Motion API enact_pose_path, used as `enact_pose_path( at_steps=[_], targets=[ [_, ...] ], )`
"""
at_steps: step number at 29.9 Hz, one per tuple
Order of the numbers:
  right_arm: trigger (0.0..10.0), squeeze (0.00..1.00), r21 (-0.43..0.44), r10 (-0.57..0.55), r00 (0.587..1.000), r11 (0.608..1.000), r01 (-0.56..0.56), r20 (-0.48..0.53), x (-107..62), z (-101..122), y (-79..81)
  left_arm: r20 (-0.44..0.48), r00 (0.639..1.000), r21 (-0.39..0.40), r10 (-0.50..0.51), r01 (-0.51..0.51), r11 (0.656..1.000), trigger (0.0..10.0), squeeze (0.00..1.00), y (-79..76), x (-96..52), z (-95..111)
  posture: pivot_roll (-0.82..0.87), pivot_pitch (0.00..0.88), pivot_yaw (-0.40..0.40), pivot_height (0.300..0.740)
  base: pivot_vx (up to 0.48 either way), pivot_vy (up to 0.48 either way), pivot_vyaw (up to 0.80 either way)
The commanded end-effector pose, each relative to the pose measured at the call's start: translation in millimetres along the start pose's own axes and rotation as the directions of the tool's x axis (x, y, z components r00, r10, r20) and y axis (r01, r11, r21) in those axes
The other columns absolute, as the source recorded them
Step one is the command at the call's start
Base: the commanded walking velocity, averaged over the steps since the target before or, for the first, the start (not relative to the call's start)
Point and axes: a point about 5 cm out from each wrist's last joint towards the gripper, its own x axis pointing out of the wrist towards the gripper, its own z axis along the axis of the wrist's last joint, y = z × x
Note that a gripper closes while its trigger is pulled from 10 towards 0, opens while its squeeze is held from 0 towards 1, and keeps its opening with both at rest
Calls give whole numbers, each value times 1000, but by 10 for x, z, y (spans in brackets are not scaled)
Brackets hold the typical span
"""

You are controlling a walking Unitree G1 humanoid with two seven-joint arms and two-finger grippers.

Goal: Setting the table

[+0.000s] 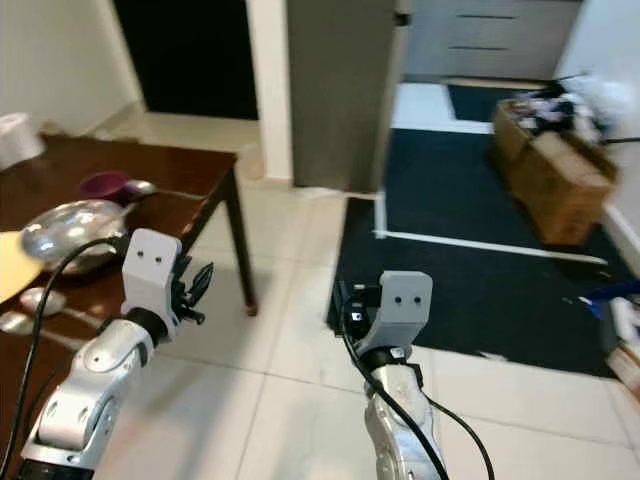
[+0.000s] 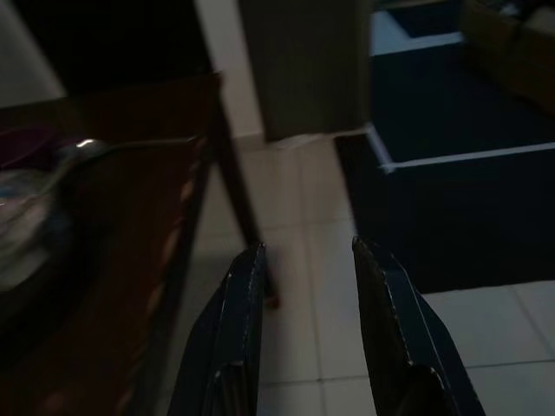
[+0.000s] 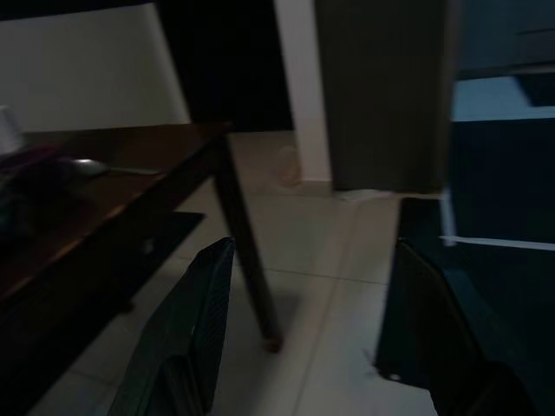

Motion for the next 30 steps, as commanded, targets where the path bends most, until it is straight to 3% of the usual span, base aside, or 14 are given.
enact_pose_path(
  at_steps=[1, 30],
  targets=[
    [10000, 0, 19, -22, 1000, 1000, 22, -15, -19, -28, -39, -15, 1000, -7, -1, 0, 1000, 10000, 0, -6, -29, -36, 80, 60, 125, 740, 0, 0, 800],
    [10000, 0, 8, -64, 998, 998, 64, -12, -9, -8, -122, -27, 1000, 16, -4, 5, 1000, 10000, 0, -7, -24, -38, 78, 64, 132, 740, 0, 0, 798]
  ],
)
